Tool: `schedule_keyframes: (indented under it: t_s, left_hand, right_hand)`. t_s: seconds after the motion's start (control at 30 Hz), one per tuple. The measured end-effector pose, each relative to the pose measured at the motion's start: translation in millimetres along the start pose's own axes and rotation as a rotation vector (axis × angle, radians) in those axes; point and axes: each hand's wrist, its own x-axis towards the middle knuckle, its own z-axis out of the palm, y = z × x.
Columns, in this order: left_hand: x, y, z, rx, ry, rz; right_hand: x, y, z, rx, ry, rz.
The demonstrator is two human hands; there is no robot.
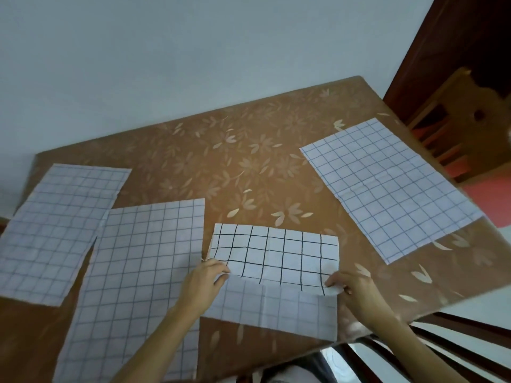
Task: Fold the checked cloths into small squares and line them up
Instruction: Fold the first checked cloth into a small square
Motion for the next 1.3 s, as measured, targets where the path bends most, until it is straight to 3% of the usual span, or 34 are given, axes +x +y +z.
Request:
schedule_keyframes:
  t_s: [0.33,0.47,0.7,0.87,1.03,1.13,1.3]
  left_hand:
    - [-55.7,-20.7,40.7,0.015,-0.083,0.079]
    - [-66.0,-22.9,48.6,0.033,-0.105,0.011]
    - [-82.9,-11.2,49.7,0.107,-0.31,-0.103]
    - [-73.6,8.8,38.1,0.207,-0.075,0.029]
    - [-28.9,32.2,42.6,0.215,0.143,0.191]
    - [1.8,45.7,55.1,0.254,0.108,0.207]
    - [43.1,41.2,83.0,0.408,-0.034,0.222]
  right_hand:
    - [-53.1,4.2,46.2,-0.132,-0.188,0.042]
    - [-59.5,0.4,51.3,-0.16,-0.171,0.064]
    - [-65.6,-4.6,57.2,-0.183,-0.213,0.173]
    - [-68.1,-9.1,56.6,-0.18,-0.171,0.179]
    - [-48.1,-45.4,60.2,-0.065,0.125,0.022]
    - [-8.7,-71.9,72.9,-0.1,0.185,-0.106]
    - [58.1,-86.9,112.1,-0.231,0.08,-0.171]
